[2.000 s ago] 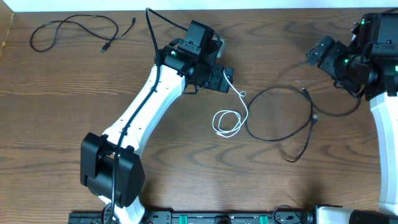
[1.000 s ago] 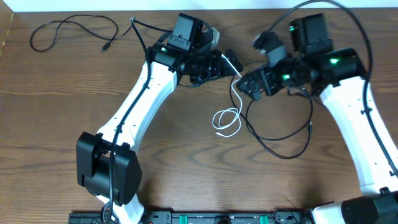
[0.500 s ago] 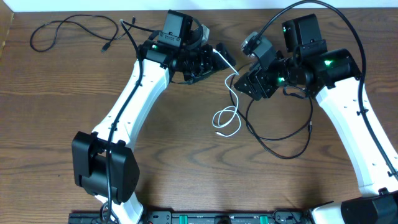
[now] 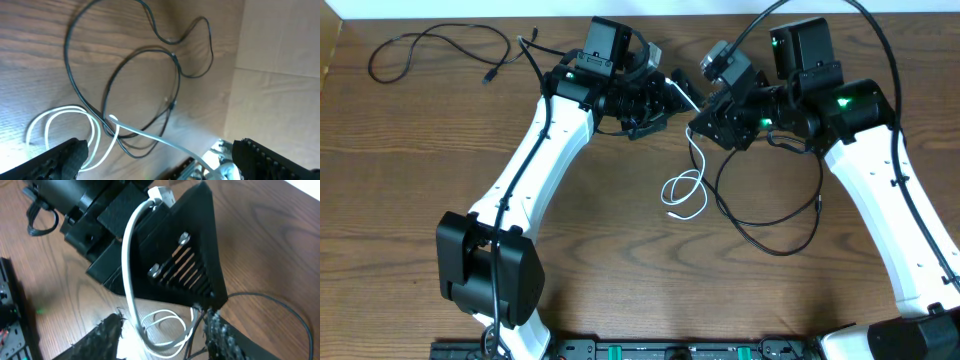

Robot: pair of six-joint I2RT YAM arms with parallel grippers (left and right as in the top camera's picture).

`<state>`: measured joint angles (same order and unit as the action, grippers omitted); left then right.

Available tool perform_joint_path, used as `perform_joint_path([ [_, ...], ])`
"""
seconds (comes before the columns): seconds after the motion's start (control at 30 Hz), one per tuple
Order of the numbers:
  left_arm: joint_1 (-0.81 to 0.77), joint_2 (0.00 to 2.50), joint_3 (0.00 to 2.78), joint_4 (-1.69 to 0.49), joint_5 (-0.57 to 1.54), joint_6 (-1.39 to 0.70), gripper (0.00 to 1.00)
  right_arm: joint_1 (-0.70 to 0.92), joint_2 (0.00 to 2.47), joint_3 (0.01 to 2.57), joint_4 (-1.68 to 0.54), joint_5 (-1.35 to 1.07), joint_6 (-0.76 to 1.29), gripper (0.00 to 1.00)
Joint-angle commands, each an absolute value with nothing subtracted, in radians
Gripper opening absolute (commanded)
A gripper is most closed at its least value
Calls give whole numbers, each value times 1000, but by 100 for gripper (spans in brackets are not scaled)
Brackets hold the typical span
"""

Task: Untangle cables

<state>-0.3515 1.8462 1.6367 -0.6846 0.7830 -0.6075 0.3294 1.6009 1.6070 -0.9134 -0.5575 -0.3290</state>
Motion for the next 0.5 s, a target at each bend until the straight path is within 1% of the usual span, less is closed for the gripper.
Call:
perform_joint_path([
  [0.0,-353,1842,1646,-687,831,-616,98,337,1597,1607,-907,-575,-329,45],
  [0.13,-353,1842,1646,-687,831,-616,98,342,1597,1607,-904,-575,-329,35],
  [0.2,-353,1842,1646,-687,830,-616,98,344,1597,1607,-904,-575,-329,22],
  [0.27,-353,1842,1646,-687,830,-615,98,344,1597,1607,-900,-575,-318,13],
  [0.33,-353,1842,1646,-686,830,-615,98,344,1597,1607,-890,-576,-298,2],
  [0.47,-353,1842,1646,-687,825,-615,98,347,1597,1607,-878,-575,-257,2],
])
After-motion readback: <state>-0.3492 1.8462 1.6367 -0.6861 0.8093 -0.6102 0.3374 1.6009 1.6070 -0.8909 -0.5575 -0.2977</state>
